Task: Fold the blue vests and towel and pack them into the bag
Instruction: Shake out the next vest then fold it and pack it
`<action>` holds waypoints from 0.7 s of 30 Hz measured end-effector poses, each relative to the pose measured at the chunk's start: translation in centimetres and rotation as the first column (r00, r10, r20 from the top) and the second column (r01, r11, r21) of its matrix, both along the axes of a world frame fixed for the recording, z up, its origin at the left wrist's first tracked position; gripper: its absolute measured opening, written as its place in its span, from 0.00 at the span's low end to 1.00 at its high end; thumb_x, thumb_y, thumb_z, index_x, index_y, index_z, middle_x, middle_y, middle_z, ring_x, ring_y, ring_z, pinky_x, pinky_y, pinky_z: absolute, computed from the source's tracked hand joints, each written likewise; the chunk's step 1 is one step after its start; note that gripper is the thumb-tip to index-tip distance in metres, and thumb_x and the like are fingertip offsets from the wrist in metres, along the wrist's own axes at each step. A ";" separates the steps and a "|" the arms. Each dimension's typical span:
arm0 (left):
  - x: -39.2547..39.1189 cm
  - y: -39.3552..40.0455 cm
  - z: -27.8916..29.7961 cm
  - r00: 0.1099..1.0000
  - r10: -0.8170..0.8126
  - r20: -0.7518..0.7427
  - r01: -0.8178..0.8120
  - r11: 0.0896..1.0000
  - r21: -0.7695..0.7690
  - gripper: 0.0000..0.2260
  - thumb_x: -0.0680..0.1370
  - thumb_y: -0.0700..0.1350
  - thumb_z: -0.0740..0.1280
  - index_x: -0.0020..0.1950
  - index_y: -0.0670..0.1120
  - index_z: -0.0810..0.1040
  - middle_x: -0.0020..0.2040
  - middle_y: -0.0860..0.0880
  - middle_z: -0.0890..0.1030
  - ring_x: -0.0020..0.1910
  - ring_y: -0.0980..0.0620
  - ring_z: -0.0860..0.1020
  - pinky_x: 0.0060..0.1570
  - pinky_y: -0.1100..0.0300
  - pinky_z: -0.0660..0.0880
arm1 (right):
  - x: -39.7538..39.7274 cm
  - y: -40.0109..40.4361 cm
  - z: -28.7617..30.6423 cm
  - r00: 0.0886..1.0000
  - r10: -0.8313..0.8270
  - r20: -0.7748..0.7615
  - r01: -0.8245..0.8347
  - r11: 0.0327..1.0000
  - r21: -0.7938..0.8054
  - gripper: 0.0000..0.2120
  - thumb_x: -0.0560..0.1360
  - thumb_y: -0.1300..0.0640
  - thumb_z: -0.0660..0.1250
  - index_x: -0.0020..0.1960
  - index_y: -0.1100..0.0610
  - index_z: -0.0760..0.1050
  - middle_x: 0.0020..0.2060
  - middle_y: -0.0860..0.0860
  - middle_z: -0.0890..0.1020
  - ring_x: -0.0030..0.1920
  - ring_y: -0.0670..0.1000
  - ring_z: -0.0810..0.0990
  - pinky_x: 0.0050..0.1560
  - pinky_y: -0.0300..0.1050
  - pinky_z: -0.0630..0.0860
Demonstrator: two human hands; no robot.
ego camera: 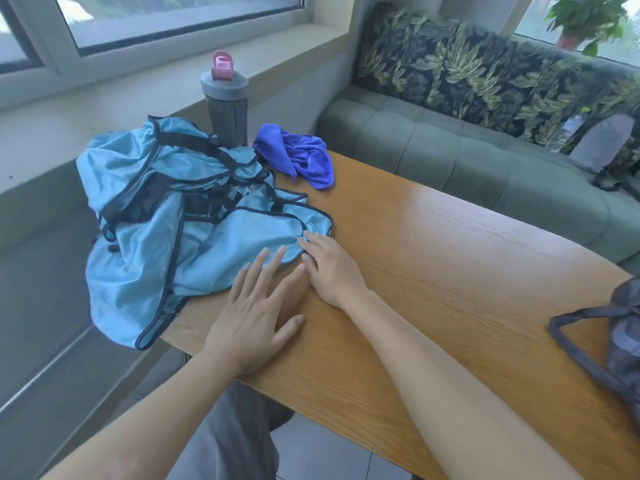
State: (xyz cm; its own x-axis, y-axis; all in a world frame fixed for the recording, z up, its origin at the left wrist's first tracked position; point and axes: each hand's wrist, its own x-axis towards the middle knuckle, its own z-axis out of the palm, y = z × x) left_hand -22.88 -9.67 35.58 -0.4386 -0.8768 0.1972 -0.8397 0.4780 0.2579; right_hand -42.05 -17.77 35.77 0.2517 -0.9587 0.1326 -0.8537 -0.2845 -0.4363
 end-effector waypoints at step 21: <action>-0.1 0.4 -0.2 0.983 0.110 -0.146 -0.108 0.994 0.020 0.39 0.78 0.62 0.58 0.84 0.55 0.42 0.83 0.55 0.40 0.83 0.47 0.46 0.77 0.37 0.58 | -17.0 12.9 -0.8 0.642 -0.709 -0.292 0.676 0.703 -0.219 0.19 0.84 0.53 0.55 0.68 0.60 0.77 0.70 0.56 0.77 0.72 0.56 0.72 0.78 0.57 0.58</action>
